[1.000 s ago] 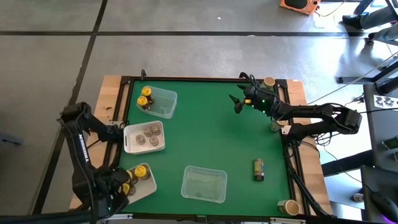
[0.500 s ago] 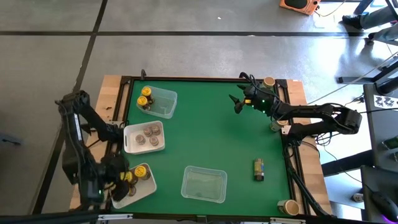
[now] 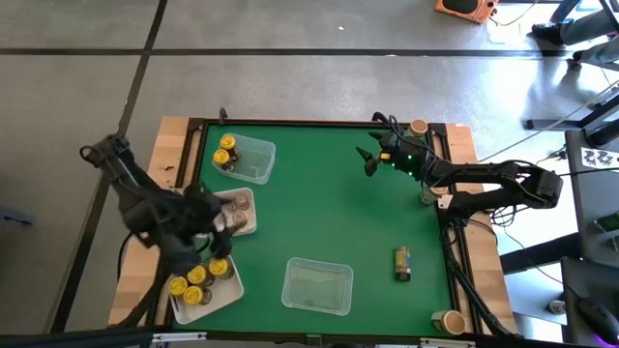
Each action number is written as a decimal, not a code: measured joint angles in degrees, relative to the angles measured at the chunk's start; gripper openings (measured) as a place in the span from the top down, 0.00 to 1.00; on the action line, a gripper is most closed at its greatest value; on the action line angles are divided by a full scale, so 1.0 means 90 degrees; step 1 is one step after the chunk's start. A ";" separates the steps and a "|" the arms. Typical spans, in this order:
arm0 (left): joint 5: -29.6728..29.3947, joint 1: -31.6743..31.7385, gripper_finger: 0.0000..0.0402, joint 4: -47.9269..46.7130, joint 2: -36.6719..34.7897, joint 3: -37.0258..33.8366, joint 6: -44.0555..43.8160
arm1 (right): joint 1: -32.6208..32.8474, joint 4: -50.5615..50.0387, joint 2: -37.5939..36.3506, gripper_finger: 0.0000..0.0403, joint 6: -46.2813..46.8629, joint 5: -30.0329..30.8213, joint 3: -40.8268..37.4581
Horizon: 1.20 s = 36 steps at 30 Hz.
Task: Sort spices by type
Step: Put the yellow spice bottle from the top transparent bin into the bottom white bin
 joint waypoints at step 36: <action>0.3340 0.8483 0.20 0.0188 0.0013 -0.1452 0.3633 | 0.0005 -0.0877 -0.0002 0.16 -0.0247 -0.0502 -0.0002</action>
